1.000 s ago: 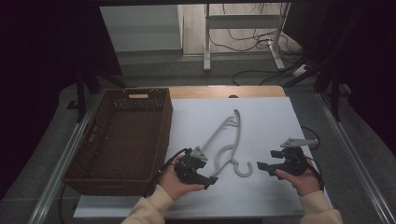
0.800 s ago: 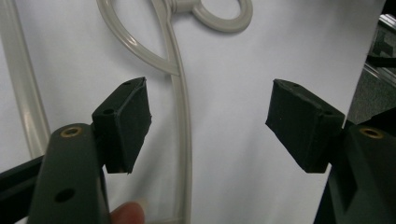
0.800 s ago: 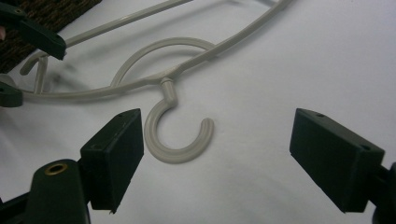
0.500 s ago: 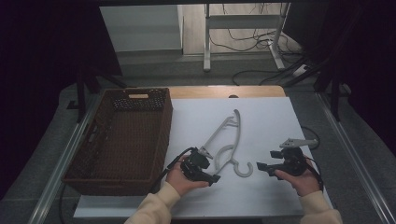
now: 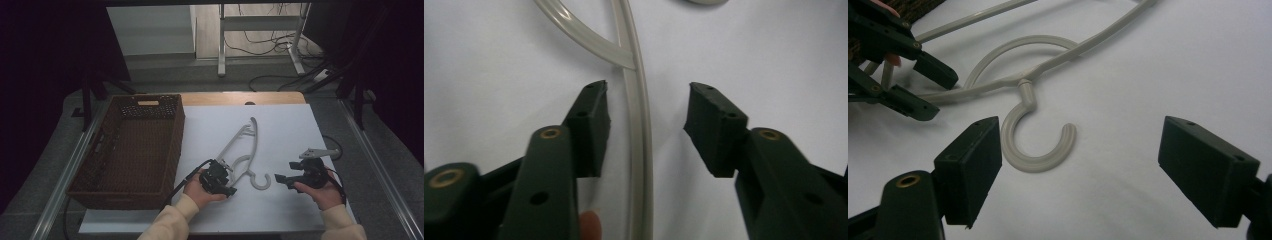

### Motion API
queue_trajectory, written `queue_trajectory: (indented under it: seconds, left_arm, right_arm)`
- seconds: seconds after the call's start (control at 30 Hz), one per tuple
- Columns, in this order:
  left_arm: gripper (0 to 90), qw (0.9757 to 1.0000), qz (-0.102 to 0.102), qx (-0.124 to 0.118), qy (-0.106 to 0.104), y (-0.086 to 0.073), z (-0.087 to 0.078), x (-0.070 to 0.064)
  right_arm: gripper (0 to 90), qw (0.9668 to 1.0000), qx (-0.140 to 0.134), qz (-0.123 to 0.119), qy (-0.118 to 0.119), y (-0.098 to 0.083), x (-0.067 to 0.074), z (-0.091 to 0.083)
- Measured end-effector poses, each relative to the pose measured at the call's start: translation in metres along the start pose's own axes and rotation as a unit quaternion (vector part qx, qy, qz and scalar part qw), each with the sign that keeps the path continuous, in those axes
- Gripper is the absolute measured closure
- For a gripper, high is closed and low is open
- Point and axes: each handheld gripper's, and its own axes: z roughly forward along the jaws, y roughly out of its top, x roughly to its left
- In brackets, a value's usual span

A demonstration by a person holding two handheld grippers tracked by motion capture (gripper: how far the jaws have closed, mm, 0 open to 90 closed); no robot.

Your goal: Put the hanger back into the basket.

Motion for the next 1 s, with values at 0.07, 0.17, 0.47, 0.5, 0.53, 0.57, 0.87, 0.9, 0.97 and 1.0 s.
queue_trajectory:
  seconds: [0.07,0.17,0.47,0.5,0.53,0.57,0.87,0.9,0.97,1.0]
  left_arm:
    - [55.5,1.0,0.003,-0.001,0.005,0.0003,0.0008,-0.0011]
    - [60.4,1.0,0.005,0.0,0.003,0.0007,0.0019,-0.0027]
    - [74.3,0.9994,0.003,0.005,0.035,0.0034,0.0047,-0.0082]
    - [75.1,0.9993,-0.005,0.002,0.037,0.0038,0.0054,-0.0084]
    - [76.0,0.9993,-0.006,0.002,0.037,0.0039,0.0054,-0.0084]
    - [76.9,0.9993,-0.007,0.002,0.038,0.0039,0.0055,-0.0082]
    - [81.2,0.9992,-0.023,0.006,0.033,0.0053,0.0047,-0.0058]
    - [81.3,0.9991,-0.024,0.007,0.033,0.0054,0.0044,-0.0056]
    - [81.4,0.9992,-0.025,0.007,0.032,0.0054,0.0042,-0.0051]
    - [81.5,0.9992,-0.026,0.007,0.03,0.0055,0.004,-0.0048]
  right_arm:
    - [17.3,1.0,0.0,0.0,0.0,0.0,0.0,0.0]
    - [17.3,1.0,0.0,-0.001,0.0,-0.0001,-0.0002,0.0]
    - [17.2,1.0,0.0,-0.001,0.0,0.0003,0.0,0.001]
    - [17.2,1.0,0.001,-0.002,0.0,0.0004,0.0002,0.0014]
    - [17.3,1.0,0.001,-0.003,-0.001,0.0003,0.0003,0.0016]
    - [17.3,1.0,0.002,-0.004,-0.001,0.0003,0.0003,0.0016]
    - [17.5,1.0,0.001,-0.001,-0.004,0.0003,-0.0003,0.0011]
    - [17.6,1.0,0.001,-0.001,-0.004,0.0003,-0.0004,0.001]
    - [17.7,1.0,0.001,0.0,-0.005,0.0002,-0.0008,0.0005]
    - [17.8,1.0,0.0,0.001,-0.006,0.0001,-0.001,0.0001]
